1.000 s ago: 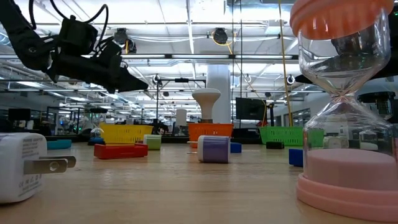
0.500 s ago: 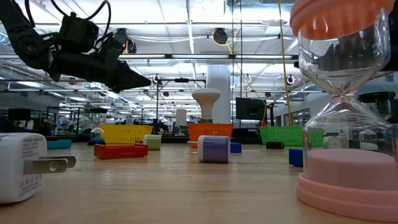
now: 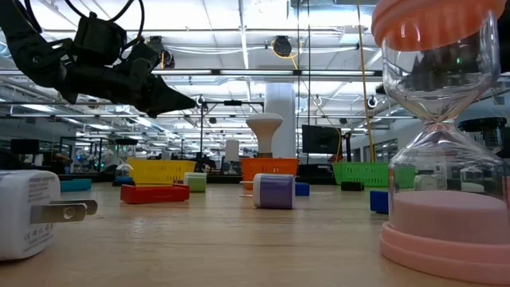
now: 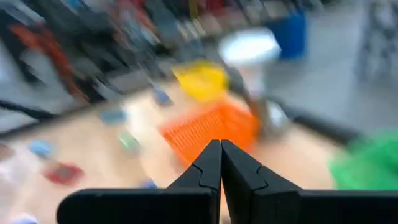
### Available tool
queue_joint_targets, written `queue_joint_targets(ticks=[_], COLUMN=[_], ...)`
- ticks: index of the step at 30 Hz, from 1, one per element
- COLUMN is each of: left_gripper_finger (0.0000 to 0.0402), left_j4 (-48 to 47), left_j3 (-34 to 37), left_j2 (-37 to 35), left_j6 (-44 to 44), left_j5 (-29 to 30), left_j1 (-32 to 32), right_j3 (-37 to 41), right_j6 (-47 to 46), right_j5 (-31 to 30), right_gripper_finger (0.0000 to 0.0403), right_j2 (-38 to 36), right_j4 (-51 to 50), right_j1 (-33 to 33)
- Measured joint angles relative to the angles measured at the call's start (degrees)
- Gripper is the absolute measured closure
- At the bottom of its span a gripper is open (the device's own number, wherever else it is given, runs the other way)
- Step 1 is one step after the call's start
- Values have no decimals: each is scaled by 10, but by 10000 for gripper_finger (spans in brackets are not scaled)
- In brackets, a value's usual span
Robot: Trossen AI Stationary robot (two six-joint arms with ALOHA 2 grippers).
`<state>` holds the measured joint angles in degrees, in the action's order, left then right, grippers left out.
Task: Pick & Place Office items
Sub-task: Put the white sandglass timer into the green bin
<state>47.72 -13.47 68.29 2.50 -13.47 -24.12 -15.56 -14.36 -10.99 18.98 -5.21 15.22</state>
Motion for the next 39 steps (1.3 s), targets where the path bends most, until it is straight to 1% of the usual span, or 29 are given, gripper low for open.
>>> queue_joint_targets(ticks=[2, 7, 12, 16, 21, 24, 31, 34, 36, 39], left_gripper_finger=[371, 371, 371, 371, 371, 371, 371, 371, 371, 371], left_j4=[0, 0, 0, 0, 1, 1, 1, 1, 1, 1], left_j3=[0, 0, 0, 0, 0, 0, 0, 0, 0, 0], left_j2=[0, 0, 0, 0, 0, 0, 0, 0, 0, 0], left_j6=[0, 0, 0, 0, 0, 0, 0, 0, 0, 0], left_j5=[0, 0, 0, 0, 0, 0, 0, 0, 0, 0], left_j1=[0, 0, 0, 0, 0, 0, 0, 0, 0, 0], right_j3=[-29, -114, -199, -254, -314, -342, -367, -375, -378, -383], right_j6=[-21, -58, -112, -175, -263, -319, -383, -406, -422, -454], right_j5=[-35, -101, -118, -115, -106, -77, -15, -7, -7, -7], right_gripper_finger=[403, 403, 403, 395, 375, 354, 278, 250, 239, 235], right_j2=[43, 155, 246, 298, 334, 342, 344, 345, 345, 349], right_j4=[-64, -170, -259, -366, -520, -570, -583, -585, -590, -614], right_j1=[-19, -75, -119, -149, -191, -218, -277, -302, -317, -338])
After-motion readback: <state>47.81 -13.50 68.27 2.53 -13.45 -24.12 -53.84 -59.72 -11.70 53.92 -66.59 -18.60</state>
